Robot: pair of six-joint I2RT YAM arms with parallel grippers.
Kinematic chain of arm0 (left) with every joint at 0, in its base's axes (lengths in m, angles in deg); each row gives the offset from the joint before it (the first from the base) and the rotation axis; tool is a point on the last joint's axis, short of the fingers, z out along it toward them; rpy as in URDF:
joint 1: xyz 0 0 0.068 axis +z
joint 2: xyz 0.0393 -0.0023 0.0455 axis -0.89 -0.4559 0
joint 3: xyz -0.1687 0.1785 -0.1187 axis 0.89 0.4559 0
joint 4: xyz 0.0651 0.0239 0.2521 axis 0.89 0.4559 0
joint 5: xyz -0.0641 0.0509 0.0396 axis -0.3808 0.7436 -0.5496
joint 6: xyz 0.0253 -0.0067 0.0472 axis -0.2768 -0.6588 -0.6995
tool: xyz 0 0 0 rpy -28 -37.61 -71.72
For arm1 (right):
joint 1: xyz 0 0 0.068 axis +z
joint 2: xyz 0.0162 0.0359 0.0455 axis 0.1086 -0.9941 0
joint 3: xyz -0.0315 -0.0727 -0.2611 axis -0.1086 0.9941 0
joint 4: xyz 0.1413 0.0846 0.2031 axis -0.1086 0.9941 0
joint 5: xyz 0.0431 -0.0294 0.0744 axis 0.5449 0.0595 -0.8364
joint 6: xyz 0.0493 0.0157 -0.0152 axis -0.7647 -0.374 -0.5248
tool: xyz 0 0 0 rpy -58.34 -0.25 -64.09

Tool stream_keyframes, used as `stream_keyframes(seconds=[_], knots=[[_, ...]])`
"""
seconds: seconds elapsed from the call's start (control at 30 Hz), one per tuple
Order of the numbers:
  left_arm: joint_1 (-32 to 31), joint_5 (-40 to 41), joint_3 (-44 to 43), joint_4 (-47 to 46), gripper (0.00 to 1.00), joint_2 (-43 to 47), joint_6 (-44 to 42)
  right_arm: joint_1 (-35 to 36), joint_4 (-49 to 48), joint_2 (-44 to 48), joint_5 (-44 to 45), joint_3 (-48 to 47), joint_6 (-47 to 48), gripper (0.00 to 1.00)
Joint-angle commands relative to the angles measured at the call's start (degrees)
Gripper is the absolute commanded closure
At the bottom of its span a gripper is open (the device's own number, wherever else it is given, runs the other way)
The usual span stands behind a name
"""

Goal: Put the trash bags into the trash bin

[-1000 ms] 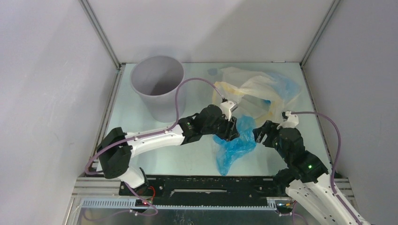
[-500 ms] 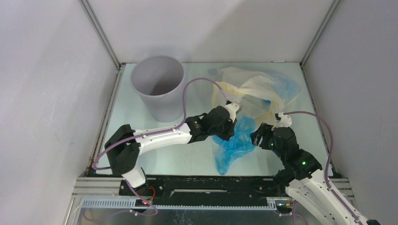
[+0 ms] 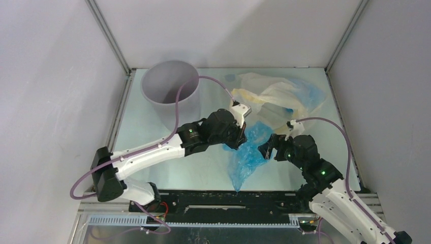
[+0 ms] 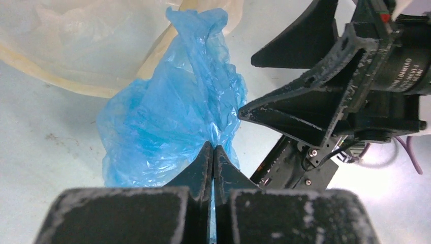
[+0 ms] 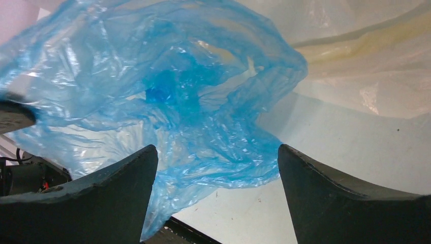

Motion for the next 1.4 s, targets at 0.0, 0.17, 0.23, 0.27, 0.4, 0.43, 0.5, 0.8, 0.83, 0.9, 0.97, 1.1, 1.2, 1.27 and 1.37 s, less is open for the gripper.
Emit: stream_keyframes(seconds=[0.0,0.17,0.23,0.27,0.4,0.43,0.5,0.8,0.83,0.9,0.97,1.1,1.2,1.27,1.37], knots=[[-0.1,-0.7,-4.6,4.6,1.0,3.9,-3.1,-0.1,-3.4,0.9,0.4,-0.1,1.7,0.09],[-0.1,-2.2,-8.7,8.5,1.0,6.0,-3.9,-0.1,-6.7,1.9,-4.3,1.1,2.2,0.09],[-0.1,-4.0,-9.9,8.7,1.0,6.7,-3.6,0.1,-9.2,1.2,-6.8,2.1,2.0,0.07],[-0.1,-5.1,-10.6,8.7,1.0,7.1,-3.3,0.3,-10.3,0.7,-7.0,2.6,1.7,0.06],[-0.1,-9.8,-12.2,8.6,1.0,9.1,-2.2,0.9,-16.1,-3.3,-7.2,3.8,1.2,0.02],[-0.1,-10.7,-12.3,8.5,1.0,10.0,-1.9,1.0,-17.8,-4.8,-7.3,3.8,1.2,0.03],[-0.1,-13.0,-12.2,7.7,1.0,11.9,-0.9,1.1,-19.2,-7.7,-6.2,3.4,0.3,0.05],[0.4,-16.8,-8.0,3.2,1.0,24.9,4.6,2.1,-5.5,-11.9,20.0,-0.2,-8.1,0.08],[0.6,-13.6,-7.9,5.3,1.0,25.8,4.0,2.1,-4.5,-10.4,21.3,-0.3,-8.2,0.08],[1.0,-6.4,-7.7,10.6,1.0,26.6,2.7,2.5,-2.7,-7.4,23.7,-0.3,-8.2,0.08],[1.6,-0.5,-7.0,14.9,1.0,26.4,1.9,3.6,-1.3,-4.3,26.0,-0.3,-7.5,0.07],[1.9,5.2,-4.6,18.2,1.0,24.7,0.2,8.4,-2.1,0.6,25.5,-0.3,-2.1,0.05],[1.9,6.5,-2.1,17.6,1.0,23.3,-2.6,11.7,-4.9,1.7,20.2,-0.3,1.5,0.05],[1.9,9.7,-0.2,17.0,1.0,22.5,-4.2,12.5,-5.9,1.2,16.8,-0.3,2.2,0.08],[1.9,13.6,3.6,15.6,1.0,21.5,-5.5,13.1,-6.7,-1.0,13.6,-0.1,1.5,0.12]])
